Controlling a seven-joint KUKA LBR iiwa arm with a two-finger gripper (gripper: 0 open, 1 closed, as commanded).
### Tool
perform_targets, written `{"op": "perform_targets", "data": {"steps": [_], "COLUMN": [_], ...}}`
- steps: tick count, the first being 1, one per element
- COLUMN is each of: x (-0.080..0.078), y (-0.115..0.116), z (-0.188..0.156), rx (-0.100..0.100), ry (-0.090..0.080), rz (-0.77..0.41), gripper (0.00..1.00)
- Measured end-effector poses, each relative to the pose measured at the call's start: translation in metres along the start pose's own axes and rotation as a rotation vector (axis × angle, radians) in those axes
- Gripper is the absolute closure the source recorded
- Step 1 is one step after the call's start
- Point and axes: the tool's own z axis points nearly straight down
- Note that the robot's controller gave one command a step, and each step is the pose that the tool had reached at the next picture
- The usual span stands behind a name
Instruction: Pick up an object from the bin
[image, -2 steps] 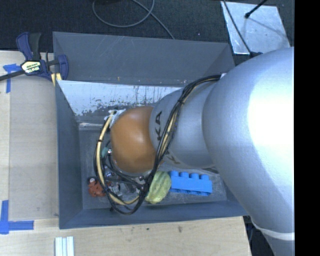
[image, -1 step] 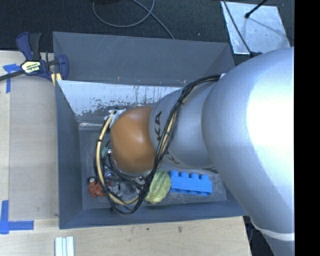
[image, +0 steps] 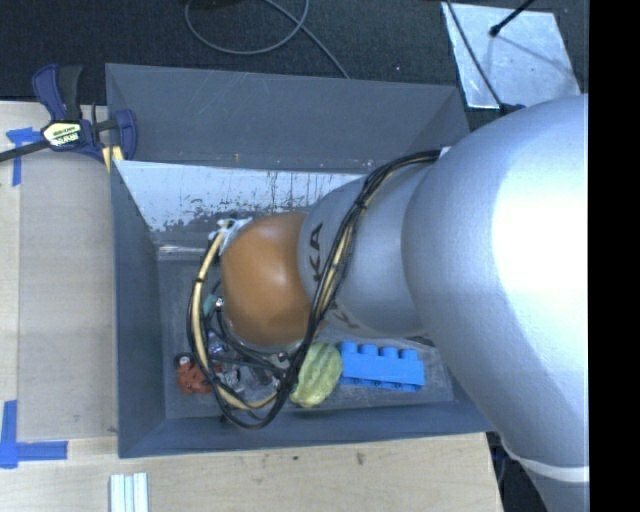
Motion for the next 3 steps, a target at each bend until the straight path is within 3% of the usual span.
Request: {"op": "perform_targets", "data": {"steps": [1,2,3], "x": [0.000,0.007,-0.013], "y": [0.000,-0.015,-0.002], "z": [0.000,-0.030,-0.036], "rx": [0.000,-0.001,0.001], "ry": [0.000,0.003,-0.013], "rz": [0.000,-0.066,-0.018], "gripper": [1.00,1.00,1.00]}}
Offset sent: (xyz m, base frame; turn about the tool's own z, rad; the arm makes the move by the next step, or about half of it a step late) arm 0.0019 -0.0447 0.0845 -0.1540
